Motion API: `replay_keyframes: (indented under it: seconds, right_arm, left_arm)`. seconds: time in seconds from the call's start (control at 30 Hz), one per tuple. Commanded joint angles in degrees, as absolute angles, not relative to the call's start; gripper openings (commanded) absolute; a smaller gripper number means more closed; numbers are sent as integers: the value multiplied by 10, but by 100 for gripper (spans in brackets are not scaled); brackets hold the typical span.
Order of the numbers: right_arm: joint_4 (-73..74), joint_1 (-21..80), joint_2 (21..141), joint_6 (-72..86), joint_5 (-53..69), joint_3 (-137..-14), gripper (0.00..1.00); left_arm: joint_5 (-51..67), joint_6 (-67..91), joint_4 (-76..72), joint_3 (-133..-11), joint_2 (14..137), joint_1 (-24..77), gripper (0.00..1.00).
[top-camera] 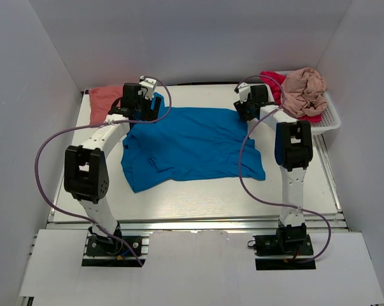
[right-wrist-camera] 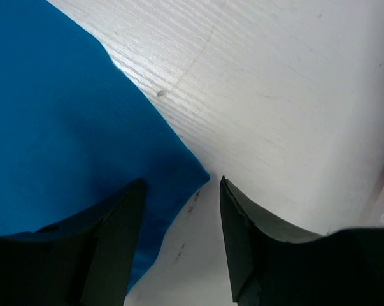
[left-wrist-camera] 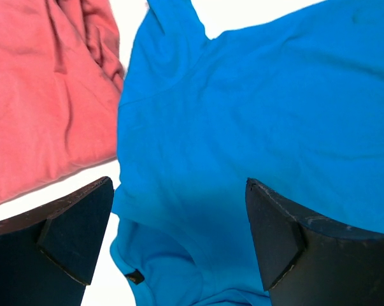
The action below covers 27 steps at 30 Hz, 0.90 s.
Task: Fold and stack the t-shirts
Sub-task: Flatten out the tshirt
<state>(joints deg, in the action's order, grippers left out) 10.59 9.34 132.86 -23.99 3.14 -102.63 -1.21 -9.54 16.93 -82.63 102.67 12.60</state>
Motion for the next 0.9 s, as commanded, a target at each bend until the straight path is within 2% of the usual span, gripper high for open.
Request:
replay_keyframes:
  seconds: [0.0, 0.17, 0.2, 0.27, 0.5, 0.73, 0.87]
  right_arm:
    - [113, 91, 1349, -239, 40, -1057, 55]
    - [130, 91, 1365, -239, 54, -1078, 32]
    - [132, 91, 1368, -240, 56, -1082, 17]
    - [136, 91, 1369, -240, 54, -1087, 0]
    - [117, 85, 1356, -262, 24, -1090, 0]
    - [88, 72, 1410, -293, -32, -1205, 0]
    - [41, 70, 1423, -308, -46, -1209, 0]
  left_arm:
    - [-1, -90, 186, -854, 1028, 128, 93]
    - [-2, -91, 198, -867, 1035, 129, 93]
    - [-1, -91, 199, -871, 1036, 128, 93]
    - [-2, -90, 200, -872, 1036, 129, 93]
    - [-1, -87, 200, -860, 1023, 129, 93]
    - [22, -79, 203, -863, 1020, 129, 93]
    - [24, -81, 208, -861, 1016, 128, 93]
